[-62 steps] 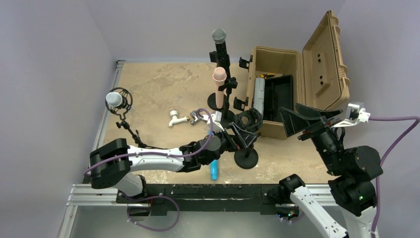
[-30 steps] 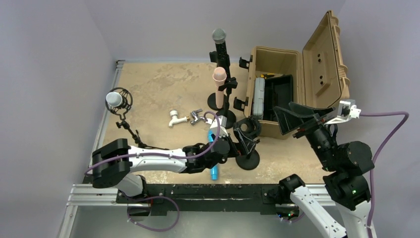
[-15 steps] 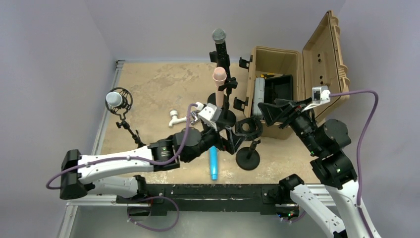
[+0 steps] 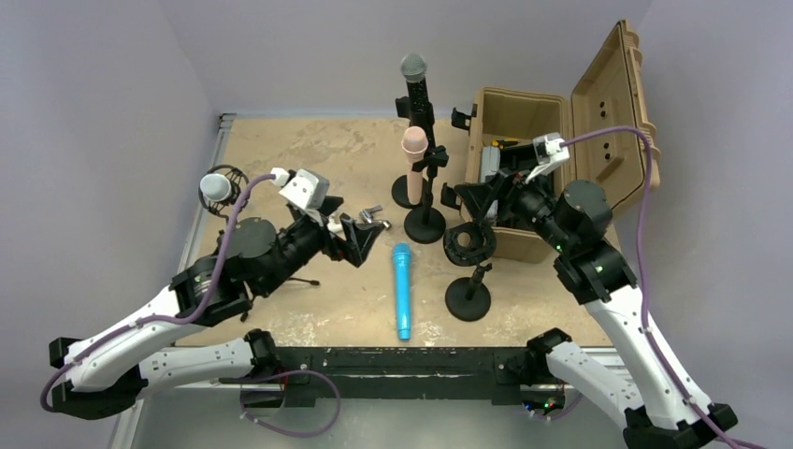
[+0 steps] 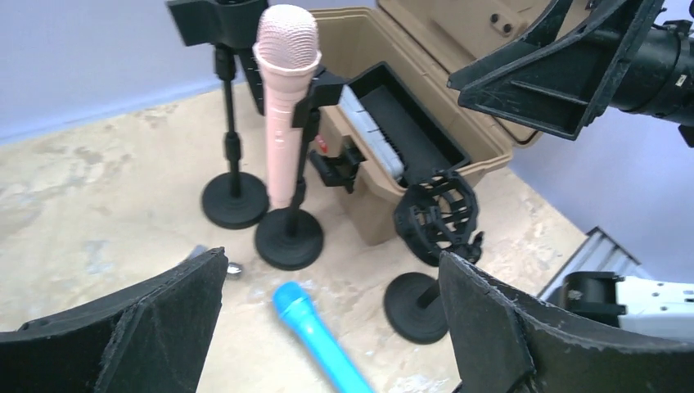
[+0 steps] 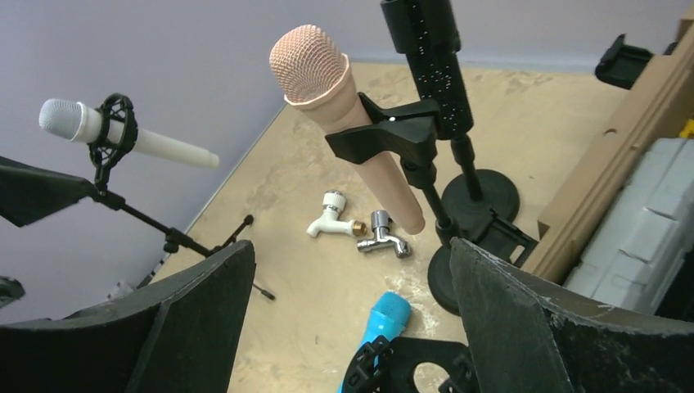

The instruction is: Remove the microphone from the stand

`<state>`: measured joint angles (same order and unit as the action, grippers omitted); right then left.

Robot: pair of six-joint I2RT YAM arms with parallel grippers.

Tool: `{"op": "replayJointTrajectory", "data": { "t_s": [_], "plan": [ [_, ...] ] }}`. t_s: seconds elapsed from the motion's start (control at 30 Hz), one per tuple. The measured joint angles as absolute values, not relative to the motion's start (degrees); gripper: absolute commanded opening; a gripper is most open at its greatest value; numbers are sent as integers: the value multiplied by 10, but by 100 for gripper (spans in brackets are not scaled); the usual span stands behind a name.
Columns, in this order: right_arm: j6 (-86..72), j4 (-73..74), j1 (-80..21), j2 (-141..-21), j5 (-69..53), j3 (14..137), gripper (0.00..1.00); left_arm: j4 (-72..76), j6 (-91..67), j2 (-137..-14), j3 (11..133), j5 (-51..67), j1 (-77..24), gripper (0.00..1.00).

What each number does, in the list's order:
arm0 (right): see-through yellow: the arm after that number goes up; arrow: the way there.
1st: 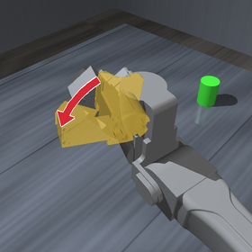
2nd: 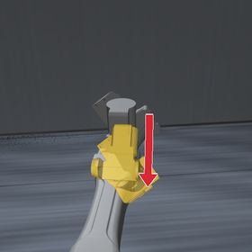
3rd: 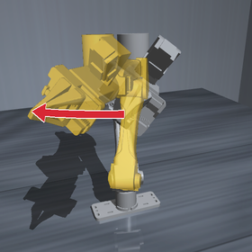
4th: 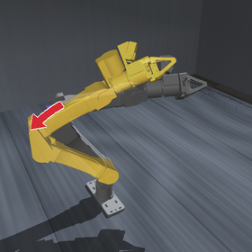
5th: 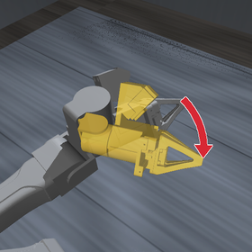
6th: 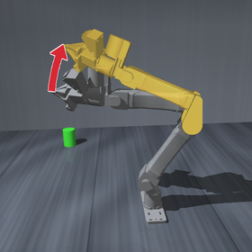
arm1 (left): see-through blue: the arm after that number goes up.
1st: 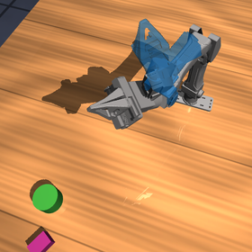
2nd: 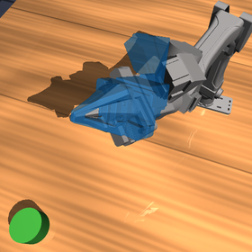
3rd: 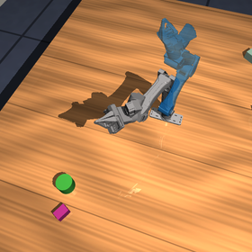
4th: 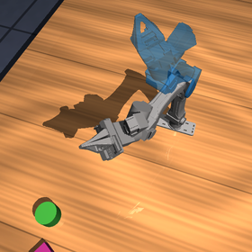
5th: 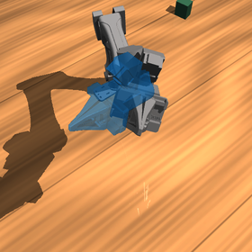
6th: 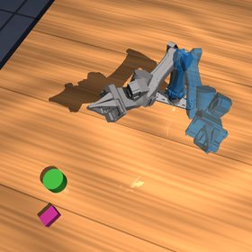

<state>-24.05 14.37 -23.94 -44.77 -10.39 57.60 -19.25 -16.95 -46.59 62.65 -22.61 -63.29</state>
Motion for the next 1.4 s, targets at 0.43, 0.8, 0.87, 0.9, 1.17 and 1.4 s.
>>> {"op": "replayJointTrajectory", "data": {
  "t_s": [0.43,0.8,0.87,0.9,1.17,1.4],
  "plan": [
    [-253,15,-372,-545,-127,566,87,-413,-99,-418,738,-446,-633,100],
    [-270,-20,-466,-577,-69,566,87,-481,-43,-426,777,-591,-405,100],
    [-271,-20,-466,-568,-60,566,87,-482,-45,-427,777,-565,-342,98],
    [-271,-19,-466,-561,-54,566,87,-483,-51,-430,777,-554,-314,96],
    [-273,-14,-466,-516,-32,566,87,-484,-114,-476,761,-481,-217,83],
    [-271,-4,-466,-510,-19,566,87,-468,-156,-481,738,-459,-195,72]
  ]
}}
